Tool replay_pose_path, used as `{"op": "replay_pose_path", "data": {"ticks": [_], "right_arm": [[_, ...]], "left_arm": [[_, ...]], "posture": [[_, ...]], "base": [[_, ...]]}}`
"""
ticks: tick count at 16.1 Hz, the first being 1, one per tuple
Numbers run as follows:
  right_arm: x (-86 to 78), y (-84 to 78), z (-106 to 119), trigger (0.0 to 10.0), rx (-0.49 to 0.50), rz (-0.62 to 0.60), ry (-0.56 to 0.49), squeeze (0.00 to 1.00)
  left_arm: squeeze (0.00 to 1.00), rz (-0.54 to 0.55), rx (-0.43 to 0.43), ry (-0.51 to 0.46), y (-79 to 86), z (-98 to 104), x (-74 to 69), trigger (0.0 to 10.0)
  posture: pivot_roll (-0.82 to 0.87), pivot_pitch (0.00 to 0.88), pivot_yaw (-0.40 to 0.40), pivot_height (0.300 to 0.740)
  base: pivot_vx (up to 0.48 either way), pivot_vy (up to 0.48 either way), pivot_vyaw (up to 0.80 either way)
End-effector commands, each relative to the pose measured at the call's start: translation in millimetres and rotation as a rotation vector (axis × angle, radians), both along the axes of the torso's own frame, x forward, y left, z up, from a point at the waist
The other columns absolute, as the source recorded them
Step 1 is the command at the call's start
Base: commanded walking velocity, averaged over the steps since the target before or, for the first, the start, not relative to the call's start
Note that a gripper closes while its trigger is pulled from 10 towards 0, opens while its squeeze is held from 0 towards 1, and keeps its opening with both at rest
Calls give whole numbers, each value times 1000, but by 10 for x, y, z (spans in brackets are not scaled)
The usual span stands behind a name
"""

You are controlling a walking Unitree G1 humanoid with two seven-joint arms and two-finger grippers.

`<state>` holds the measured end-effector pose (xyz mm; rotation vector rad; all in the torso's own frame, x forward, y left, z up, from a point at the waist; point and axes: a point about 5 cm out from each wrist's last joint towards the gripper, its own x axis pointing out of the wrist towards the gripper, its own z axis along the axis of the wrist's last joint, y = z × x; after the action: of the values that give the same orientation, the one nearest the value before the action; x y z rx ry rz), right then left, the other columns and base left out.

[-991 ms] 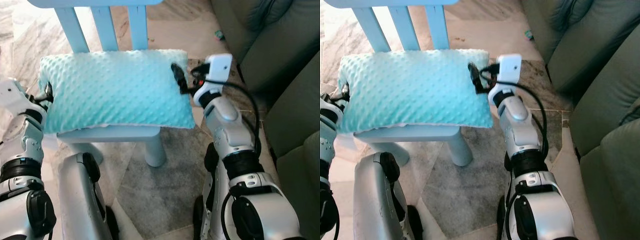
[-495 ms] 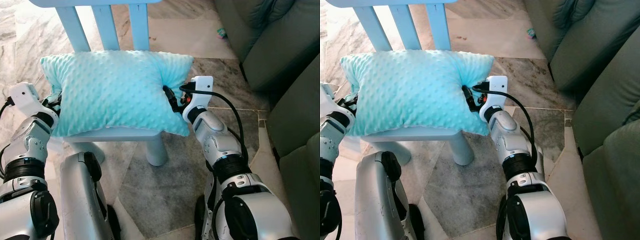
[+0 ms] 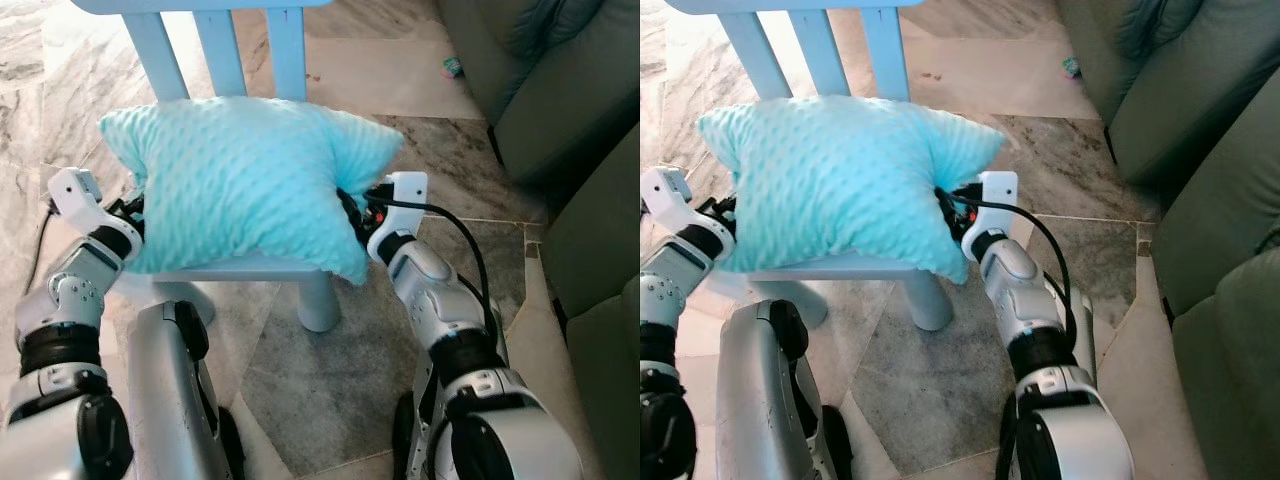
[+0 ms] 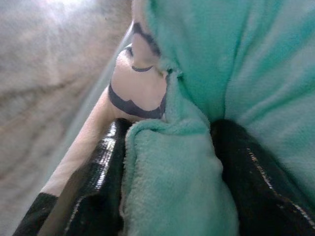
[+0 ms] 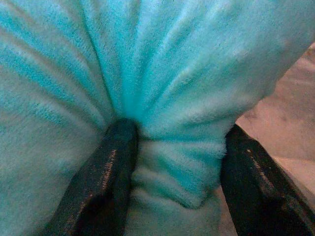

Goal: Move the pillow to the sofa

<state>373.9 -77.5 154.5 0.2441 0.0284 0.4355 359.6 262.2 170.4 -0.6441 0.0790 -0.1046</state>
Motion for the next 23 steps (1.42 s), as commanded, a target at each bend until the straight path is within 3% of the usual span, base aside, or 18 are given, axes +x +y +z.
{"op": "replay_pose_path", "data": {"ticks": [1, 6, 23], "right_arm": [[-77, 79, -184, 0, -4, 42, 80, 0], [-100, 163, -176, 0, -7, 62, 82, 0], [-207, 218, -324, 0, -50, 141, 142, 0]], "left_arm": [[0, -29, -58, 99, -71, -233, -64, 0], [0, -32, -62, 84, -70, -199, -100, 0], [0, -38, -80, 65, -81, -227, -149, 0]], "posture": [[-84, 342, 36, 320], [-77, 351, 42, 320], [-75, 362, 42, 320]], "base": [[0, 0, 0], [0, 0, 0], [0, 0, 0]]}}
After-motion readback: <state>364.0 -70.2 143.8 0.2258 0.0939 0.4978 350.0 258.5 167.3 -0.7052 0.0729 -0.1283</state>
